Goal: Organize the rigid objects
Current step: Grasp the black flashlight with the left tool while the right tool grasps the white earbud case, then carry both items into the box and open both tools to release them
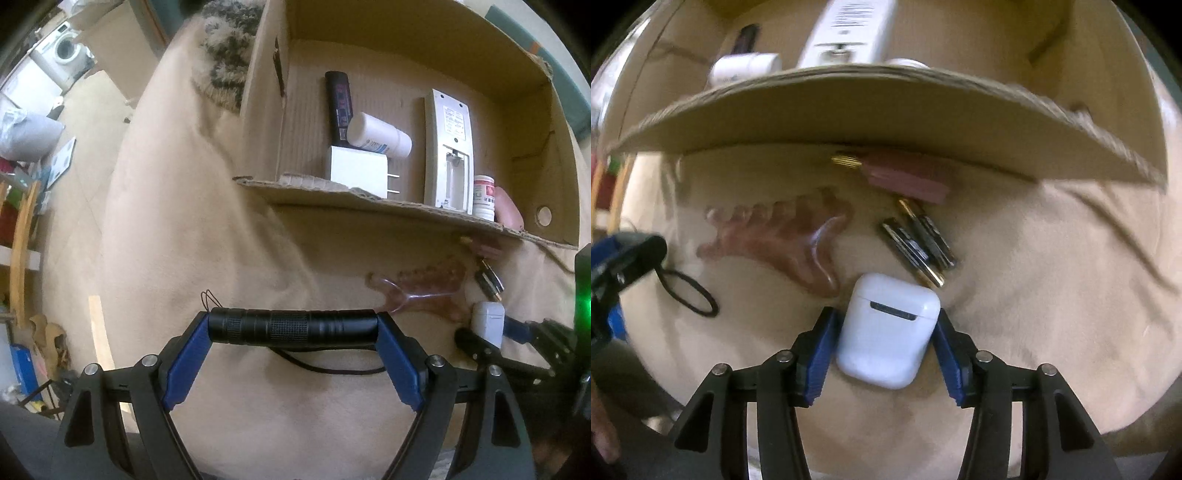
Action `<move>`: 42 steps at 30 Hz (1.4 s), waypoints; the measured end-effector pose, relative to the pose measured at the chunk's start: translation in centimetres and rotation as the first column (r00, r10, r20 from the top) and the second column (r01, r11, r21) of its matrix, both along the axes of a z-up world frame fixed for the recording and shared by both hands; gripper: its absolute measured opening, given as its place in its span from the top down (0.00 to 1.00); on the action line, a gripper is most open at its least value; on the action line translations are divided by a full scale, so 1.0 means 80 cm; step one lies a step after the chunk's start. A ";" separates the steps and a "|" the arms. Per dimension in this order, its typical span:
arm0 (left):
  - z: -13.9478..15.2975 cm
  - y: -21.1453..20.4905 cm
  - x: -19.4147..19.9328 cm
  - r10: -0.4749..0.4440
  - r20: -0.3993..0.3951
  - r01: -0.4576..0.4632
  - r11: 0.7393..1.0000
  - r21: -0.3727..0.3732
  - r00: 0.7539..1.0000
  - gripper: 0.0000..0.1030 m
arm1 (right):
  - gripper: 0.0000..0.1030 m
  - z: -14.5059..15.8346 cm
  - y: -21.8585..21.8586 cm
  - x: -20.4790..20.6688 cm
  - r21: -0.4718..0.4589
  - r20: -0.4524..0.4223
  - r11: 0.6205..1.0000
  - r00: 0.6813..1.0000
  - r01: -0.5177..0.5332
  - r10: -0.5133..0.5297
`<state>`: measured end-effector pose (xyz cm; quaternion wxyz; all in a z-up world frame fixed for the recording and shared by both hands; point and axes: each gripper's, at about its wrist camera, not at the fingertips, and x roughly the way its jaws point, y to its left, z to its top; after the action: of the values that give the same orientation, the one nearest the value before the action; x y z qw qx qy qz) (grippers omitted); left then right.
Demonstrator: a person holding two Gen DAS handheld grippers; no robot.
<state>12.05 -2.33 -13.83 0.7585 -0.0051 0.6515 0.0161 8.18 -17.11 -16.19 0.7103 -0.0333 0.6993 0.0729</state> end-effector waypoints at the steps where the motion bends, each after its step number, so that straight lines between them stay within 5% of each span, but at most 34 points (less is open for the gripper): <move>1: 0.000 -0.003 0.000 0.001 0.000 -0.001 1.000 0.000 1.000 0.18 | 0.53 0.001 0.002 -0.001 0.002 0.004 1.000 1.000 -0.002 0.002; 11: 0.028 0.020 0.006 0.011 0.032 -0.011 1.000 -0.006 0.999 0.18 | 0.57 0.045 -0.008 -0.006 0.060 0.053 0.998 0.998 0.012 -0.015; 18: 0.066 0.023 -0.002 0.011 0.140 -0.016 0.999 0.035 0.990 0.18 | 0.57 0.099 -0.009 -0.008 0.143 0.149 0.989 0.987 0.040 -0.061; 26: 0.139 0.038 -0.006 0.092 0.325 -0.075 0.995 -0.063 0.941 0.18 | 0.57 0.149 -0.049 -0.008 0.365 0.223 0.928 0.960 0.077 -0.168; 32: 0.178 0.029 -0.008 0.055 0.427 -0.027 0.997 -0.072 0.903 0.18 | 0.57 0.188 -0.054 0.002 0.412 0.314 0.910 0.931 0.042 -0.185; 42: 0.256 0.007 0.022 -0.003 0.485 0.090 0.983 -0.157 0.874 0.18 | 0.57 0.243 -0.073 0.050 0.434 0.427 0.901 0.883 -0.010 -0.196</move>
<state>13.77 -1.78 6.68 0.8937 -0.0598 0.4405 -0.0611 12.17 -22.94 3.27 0.8484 0.1399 0.4786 0.1777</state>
